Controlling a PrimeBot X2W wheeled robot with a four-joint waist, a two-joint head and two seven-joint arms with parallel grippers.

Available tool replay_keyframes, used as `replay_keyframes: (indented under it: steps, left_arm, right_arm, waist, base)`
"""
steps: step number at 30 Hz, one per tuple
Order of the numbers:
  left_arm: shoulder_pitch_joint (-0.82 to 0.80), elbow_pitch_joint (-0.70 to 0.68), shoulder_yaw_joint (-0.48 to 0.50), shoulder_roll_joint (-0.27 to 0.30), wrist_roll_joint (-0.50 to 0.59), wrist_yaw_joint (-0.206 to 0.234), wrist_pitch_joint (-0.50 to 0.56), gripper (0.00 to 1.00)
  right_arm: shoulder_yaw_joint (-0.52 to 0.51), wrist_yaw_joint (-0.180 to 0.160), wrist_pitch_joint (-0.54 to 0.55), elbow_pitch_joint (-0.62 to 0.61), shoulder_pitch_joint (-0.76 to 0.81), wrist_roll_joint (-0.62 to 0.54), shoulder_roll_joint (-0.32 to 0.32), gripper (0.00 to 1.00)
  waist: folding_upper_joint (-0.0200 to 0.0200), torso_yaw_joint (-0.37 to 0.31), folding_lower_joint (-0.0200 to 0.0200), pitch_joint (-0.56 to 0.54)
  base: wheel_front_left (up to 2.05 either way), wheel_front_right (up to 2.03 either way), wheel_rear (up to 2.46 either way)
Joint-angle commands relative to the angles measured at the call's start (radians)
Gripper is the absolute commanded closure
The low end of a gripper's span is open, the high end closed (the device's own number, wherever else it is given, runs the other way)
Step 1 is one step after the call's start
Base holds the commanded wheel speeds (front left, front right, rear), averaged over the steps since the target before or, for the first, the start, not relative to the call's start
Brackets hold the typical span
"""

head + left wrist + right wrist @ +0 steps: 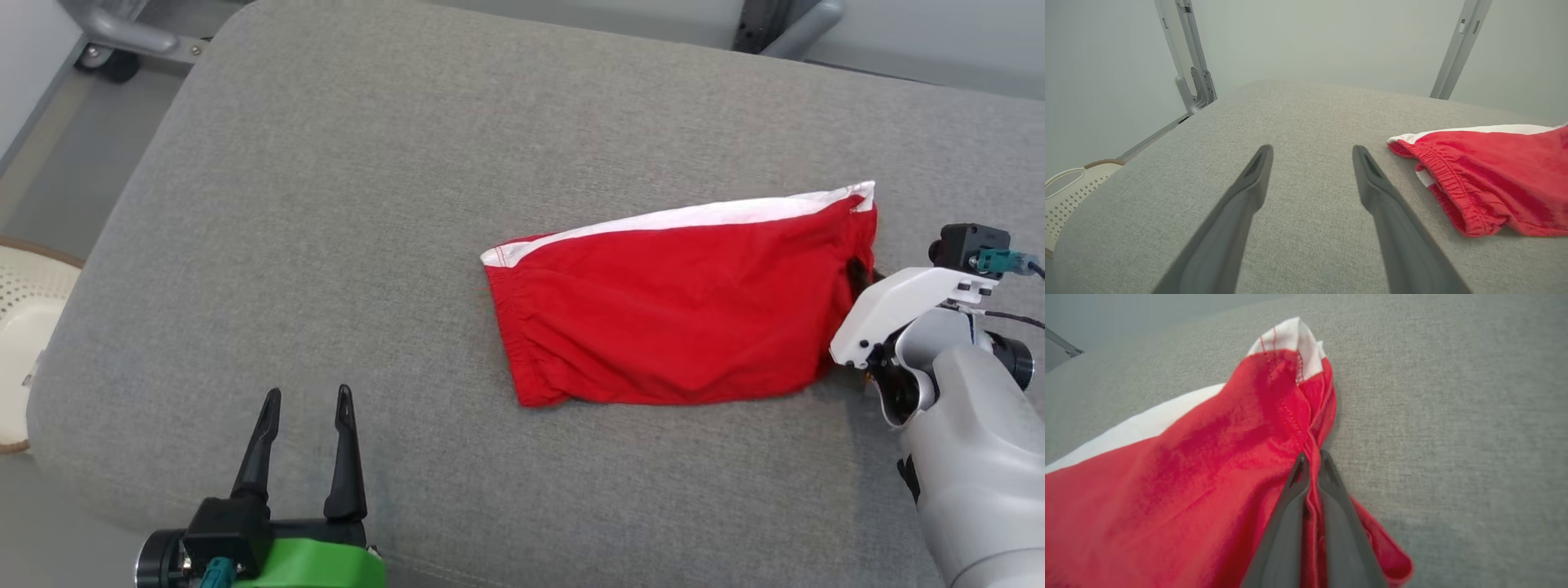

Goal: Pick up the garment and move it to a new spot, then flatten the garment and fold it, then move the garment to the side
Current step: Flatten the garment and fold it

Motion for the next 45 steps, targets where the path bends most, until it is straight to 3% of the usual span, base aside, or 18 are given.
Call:
replay_keyframes:
  steps: [1, 7, 14, 19, 22, 28, 34, 45]
  left_arm:
    - [0.018, 0.0, 0.004, 0.001, 0.007, 0.001, -0.003, 0.0]
    - [0.035, 0.0, 0.001, 0.001, 0.017, -0.001, -0.003, 0.0]
    - [0.042, 0.013, -0.019, 0.001, 0.019, -0.006, -0.003, 0.0]
    - [0.047, 0.021, -0.035, 0.001, 0.01, -0.005, -0.003, 0.0]
    - [0.045, 0.023, -0.045, 0.001, -0.001, 0.0, -0.003, 0.0]
    - [0.046, 0.033, -0.051, 0.001, 0.003, -0.004, -0.003, 0.0]
    - [0.026, 0.049, -0.06, 0.001, 0.008, -0.013, -0.003, 0.0]
    - [0.025, 0.091, -0.093, 0.001, 0.014, -0.015, -0.003, 0.0]
  right_arm:
    - [0.013, -0.002, 0.013, -0.023, 0.038, 0.037, -0.005, 1.0]
    - [0.065, -0.002, 0.099, -0.164, 0.163, 0.167, -0.062, 1.0]
    - [-0.001, -0.002, 0.15, -0.29, 0.247, 0.194, -0.106, 1.0]
    - [-0.051, -0.002, 0.151, -0.422, 0.254, 0.204, -0.075, 1.0]
    - [-0.061, -0.001, 0.171, -0.529, 0.266, 0.206, -0.016, 1.0]
    - [0.044, -0.001, 0.248, -0.703, 0.316, 0.174, 0.086, 1.0]
    - [0.175, -0.001, 0.215, -0.652, 0.316, 0.215, 0.1, 1.0]
    - [0.474, -0.001, -0.017, -0.357, 0.178, 0.464, 0.101, 1.0]
  waist:
    - [0.0, -0.084, 0.0, -0.05]
    - [0.0, -0.188, 0.0, -0.098]
    - [0.0, -0.247, 0.0, -0.108]
    - [0.0, -0.241, 0.0, -0.108]
    - [0.0, -0.222, 0.0, -0.104]
    - [0.0, -0.189, 0.0, -0.088]
    - [0.0, -0.171, 0.0, -0.082]
    - [0.0, -0.142, 0.0, -0.099]
  base:
    - [0.0, 0.0, 0.0]
    - [0.0, 0.0, 0.0]
    - [0.0, 0.0, 0.0]
    - [0.0, 0.0, 0.0]
    - [0.0, 0.0, 0.0]
    - [0.0, 0.0, 0.0]
    - [0.0, 0.0, 0.0]
    - [0.0, 0.0, 0.0]
